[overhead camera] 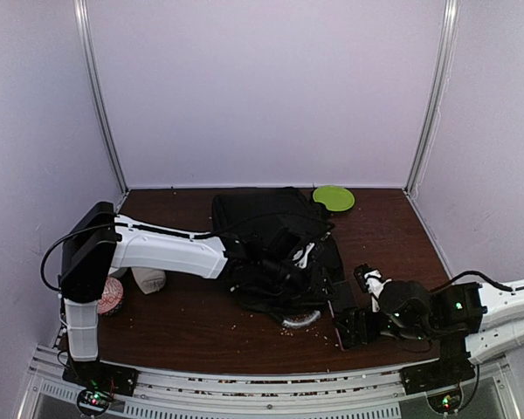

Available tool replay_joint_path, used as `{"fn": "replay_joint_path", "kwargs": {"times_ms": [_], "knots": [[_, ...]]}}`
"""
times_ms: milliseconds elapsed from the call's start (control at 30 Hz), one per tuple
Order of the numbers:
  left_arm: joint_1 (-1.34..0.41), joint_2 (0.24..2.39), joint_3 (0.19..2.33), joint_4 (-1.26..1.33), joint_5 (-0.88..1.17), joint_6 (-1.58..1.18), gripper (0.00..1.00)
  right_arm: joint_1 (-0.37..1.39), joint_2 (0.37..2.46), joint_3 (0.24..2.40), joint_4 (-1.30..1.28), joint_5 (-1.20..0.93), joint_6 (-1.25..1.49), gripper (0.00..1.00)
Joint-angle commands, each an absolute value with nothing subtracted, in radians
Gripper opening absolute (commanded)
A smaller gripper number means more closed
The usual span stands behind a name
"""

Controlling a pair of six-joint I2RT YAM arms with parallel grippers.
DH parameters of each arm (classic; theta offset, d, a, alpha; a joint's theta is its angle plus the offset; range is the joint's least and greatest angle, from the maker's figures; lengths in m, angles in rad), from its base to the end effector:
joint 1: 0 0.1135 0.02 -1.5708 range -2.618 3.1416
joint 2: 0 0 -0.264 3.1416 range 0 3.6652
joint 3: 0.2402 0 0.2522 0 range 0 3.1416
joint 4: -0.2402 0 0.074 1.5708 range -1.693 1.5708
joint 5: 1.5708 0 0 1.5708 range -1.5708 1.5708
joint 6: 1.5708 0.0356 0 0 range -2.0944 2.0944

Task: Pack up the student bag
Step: Pick up the personal item from the center of the board.

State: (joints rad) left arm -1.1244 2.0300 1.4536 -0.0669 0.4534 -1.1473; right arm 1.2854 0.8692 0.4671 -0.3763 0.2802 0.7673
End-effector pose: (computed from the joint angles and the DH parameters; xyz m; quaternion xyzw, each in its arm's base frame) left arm 0.1845 -0.4216 0.2034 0.0906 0.8726 -0.4800 0.0013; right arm 0.0589 0.1657 0.1985 -0.1819 0.8968 0.2602 0.3081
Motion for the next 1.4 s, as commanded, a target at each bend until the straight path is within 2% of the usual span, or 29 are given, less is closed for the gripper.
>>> {"fn": "replay_joint_path", "kwargs": {"times_ms": [0, 200, 400, 500, 567, 733, 867, 1133, 1367], "knots": [[-1.098, 2.056, 1.471, -0.019, 0.442, -1.160, 0.42, 1.294, 0.846, 0.496, -0.315, 0.273, 0.763, 0.41], [-1.100, 2.048, 1.472, -0.020, 0.437, -1.154, 0.33, 1.295, 0.860, 0.506, -0.297, 0.265, 0.763, 0.41], [-1.100, 2.036, 1.461, -0.013, 0.432, -1.151, 0.17, 1.294, 0.871, 0.514, -0.282, 0.269, 0.765, 0.41], [-1.100, 2.024, 1.455, -0.008, 0.423, -1.149, 0.07, 1.295, 0.870, 0.518, -0.291, 0.270, 0.768, 0.45], [-1.100, 2.015, 1.452, -0.007, 0.416, -1.145, 0.00, 1.295, 0.861, 0.522, -0.304, 0.271, 0.770, 0.52], [-1.100, 1.991, 1.435, 0.011, 0.403, -1.148, 0.00, 1.295, 0.802, 0.524, -0.359, 0.280, 0.782, 0.82], [-1.098, 1.958, 1.430, 0.015, 0.385, -1.142, 0.00, 1.296, 0.703, 0.508, -0.365, 0.256, 0.785, 0.96], [-1.077, 1.832, 1.417, -0.013, 0.375, -1.080, 0.00, 1.291, 0.417, 0.446, -0.335, 0.298, 0.830, 0.99], [-1.075, 1.615, 1.275, 0.092, 0.416, -0.982, 0.00, 1.285, 0.339, 0.390, -0.228, 0.232, 0.855, 0.96]]}}
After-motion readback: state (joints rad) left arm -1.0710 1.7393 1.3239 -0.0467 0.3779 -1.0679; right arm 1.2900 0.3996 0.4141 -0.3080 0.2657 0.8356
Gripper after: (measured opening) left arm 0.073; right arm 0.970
